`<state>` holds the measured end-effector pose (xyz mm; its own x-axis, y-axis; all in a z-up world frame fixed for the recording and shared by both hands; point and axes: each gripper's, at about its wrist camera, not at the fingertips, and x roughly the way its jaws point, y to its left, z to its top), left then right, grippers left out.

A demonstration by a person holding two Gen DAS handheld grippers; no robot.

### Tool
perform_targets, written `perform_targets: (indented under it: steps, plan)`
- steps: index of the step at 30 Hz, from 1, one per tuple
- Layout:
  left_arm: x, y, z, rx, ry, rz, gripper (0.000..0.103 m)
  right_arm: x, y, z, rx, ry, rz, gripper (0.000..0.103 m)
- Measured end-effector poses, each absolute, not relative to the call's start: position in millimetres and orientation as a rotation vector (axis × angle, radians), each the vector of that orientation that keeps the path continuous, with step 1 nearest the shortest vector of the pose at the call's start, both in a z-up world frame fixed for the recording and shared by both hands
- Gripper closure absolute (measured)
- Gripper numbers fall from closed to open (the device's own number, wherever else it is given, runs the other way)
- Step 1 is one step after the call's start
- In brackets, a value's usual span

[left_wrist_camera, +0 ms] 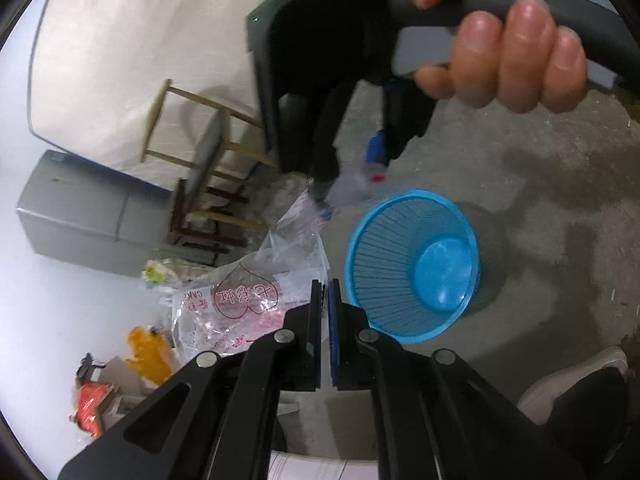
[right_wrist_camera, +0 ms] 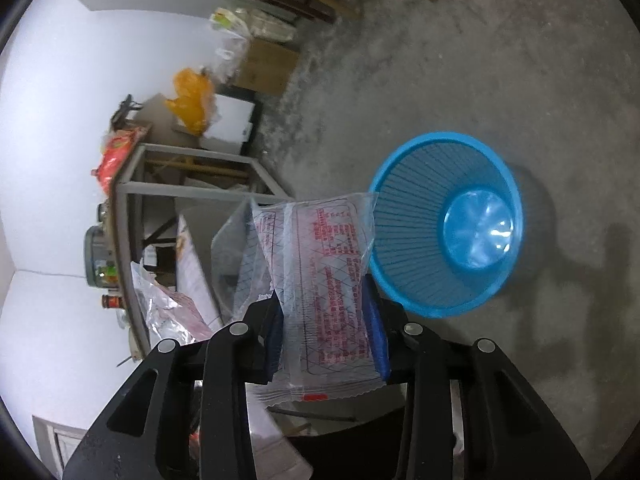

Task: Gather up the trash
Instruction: 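Carry the clear bag with the right gripper over the blue wastebasket, then open the right gripper to drop the bag into the wastebasket, then return the right gripper to the table and grasp the blue crumpled wrapper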

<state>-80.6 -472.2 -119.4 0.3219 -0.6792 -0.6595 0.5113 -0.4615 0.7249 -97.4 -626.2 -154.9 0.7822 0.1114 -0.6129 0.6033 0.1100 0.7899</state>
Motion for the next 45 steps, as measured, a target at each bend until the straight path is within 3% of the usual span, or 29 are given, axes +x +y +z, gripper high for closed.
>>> perform_targets:
  steps: [4, 6, 7, 8, 10, 17, 25, 31, 34, 45]
  plan:
    - [-80, -496, -145, 1.546, -0.184, -1.394, 0.094, -89, -652, -175, 1.461, 0.631, -0.419, 0.043]
    - [-78, -501, -158, 1.576, -0.225, -1.359, 0.082, -80, -659, -187, 1.469, 0.625, -0.436, 0.031]
    - [-77, -503, -163, 1.587, -0.23, -1.341, 0.067, -78, -661, -191, 1.474, 0.626, -0.44, 0.027]
    - [-77, -504, -166, 1.586, -0.226, -1.338, 0.057, -75, -663, -198, 1.486, 0.628, -0.447, 0.026]
    - [-73, -502, -161, 1.558, -0.18, -1.345, 0.051, -75, -665, -206, 1.507, 0.626, -0.451, 0.025]
    - [-45, -489, -107, 1.425, -0.04, -1.333, 0.041, -107, -654, -198, 1.512, 0.566, -0.494, 0.025]
    - [16, -420, 40, 0.946, 0.147, -1.272, 0.02, -147, -620, -142, 1.328, 0.548, -0.61, 0.02]
    - [33, -331, 110, 0.689, 0.236, -1.26, 0.014, -149, -571, -85, 1.036, 0.678, -0.784, 0.008]
    - [33, -279, 131, 0.611, 0.252, -1.225, 0.011, -138, -537, -54, 0.842, 0.725, -0.866, 0.008]
    - [31, -135, 123, 0.416, 0.461, -1.084, 0.008, -68, -403, 4, 0.383, 0.738, -0.687, 0.008]
